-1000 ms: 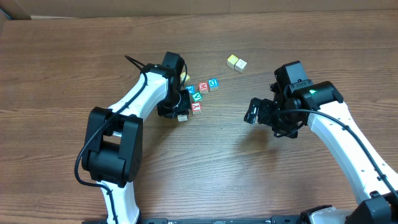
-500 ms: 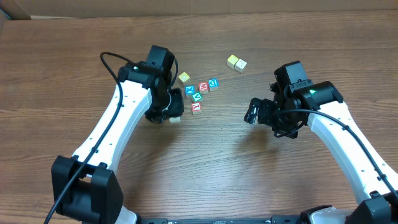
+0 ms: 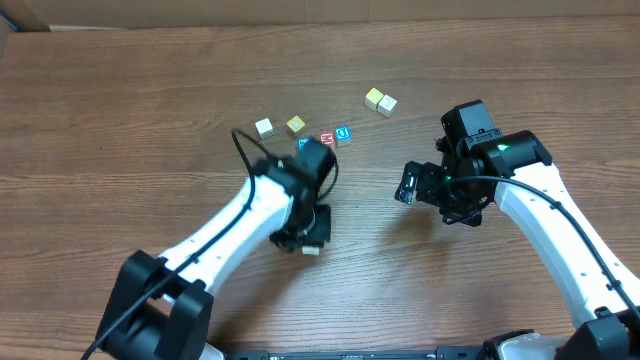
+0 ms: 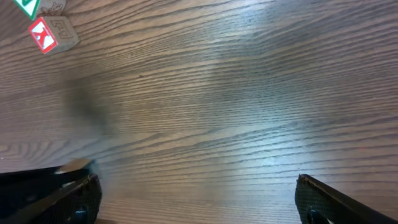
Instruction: Flip 3 blocks
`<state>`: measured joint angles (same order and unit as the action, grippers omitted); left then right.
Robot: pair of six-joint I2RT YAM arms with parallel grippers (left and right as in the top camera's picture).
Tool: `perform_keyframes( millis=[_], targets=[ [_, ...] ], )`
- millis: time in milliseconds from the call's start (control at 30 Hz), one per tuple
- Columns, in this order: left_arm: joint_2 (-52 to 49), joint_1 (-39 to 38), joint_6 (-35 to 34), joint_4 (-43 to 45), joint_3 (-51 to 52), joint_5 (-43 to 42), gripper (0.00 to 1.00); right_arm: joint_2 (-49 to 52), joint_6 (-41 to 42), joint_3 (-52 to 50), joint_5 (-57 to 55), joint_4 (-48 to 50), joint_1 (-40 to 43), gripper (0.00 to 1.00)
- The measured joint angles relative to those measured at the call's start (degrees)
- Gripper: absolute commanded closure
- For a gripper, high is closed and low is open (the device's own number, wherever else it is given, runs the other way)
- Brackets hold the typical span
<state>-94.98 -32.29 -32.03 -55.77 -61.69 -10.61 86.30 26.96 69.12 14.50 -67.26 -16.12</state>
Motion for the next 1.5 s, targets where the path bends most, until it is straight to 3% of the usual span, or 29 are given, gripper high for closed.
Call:
perform_keyframes(
  millis=[167, 367, 500, 800, 833, 1000, 1067, 1133, 1300, 1500],
  targets=[
    [0.6, 0.1, -2.4, 8.2, 7.7, -0.5, 0.70, 0.0, 0.0, 0.0, -0.2, -0.1, 0.0, 0.00],
    [0.6, 0.1, -3.6, 10.0, 9.5, -0.6, 0.73, 0.0, 0.0, 0.0, -0.3, -0.3, 0.0, 0.00],
    [0.7, 0.1, -4.9, 9.3, 9.6, -0.3, 0.62, 0.0, 0.0, 0.0, -0.4, -0.3, 0.0, 0.00],
    [2.2, 0.1, -5.5, 9.2, 9.5, 0.2, 0.53, 0.0, 0.0, 0.0, -0.4, -0.2, 0.0, 0.00],
    [2.6, 0.1, -5.5, 9.1, 9.5, 0.2, 0.51, 0.0, 0.0, 0.0, -0.4, -0.2, 0.0, 0.00],
    [5.7, 1.2, -3.6, 9.1, 6.9, 2.9, 0.18, 0.0, 0.0, 0.0, -0.3, 0.4, 0.0, 0.00],
    [6.2, 2.6, -1.3, 9.1, 3.7, 3.7, 0.14, 0.0, 0.0, 0.0, -0.4, 0.6, 0.0, 0.00],
    [6.2, 4.1, 0.9, 9.2, 0.2, 4.2, 0.13, 0.0, 0.0, 0.0, -0.3, 0.8, 0.0, 0.00],
    [5.6, 8.4, 4.1, 9.3, -6.5, 5.0, 0.23, 0.0, 0.0, 0.0, -0.3, 0.9, 0.0, 0.00],
    [-2.2, 9.8, 7.0, 9.5, -11.5, 5.0, 0.21, 0.0, 0.0, 0.0, -0.3, 0.9, 0.0, 0.00]
  ],
)
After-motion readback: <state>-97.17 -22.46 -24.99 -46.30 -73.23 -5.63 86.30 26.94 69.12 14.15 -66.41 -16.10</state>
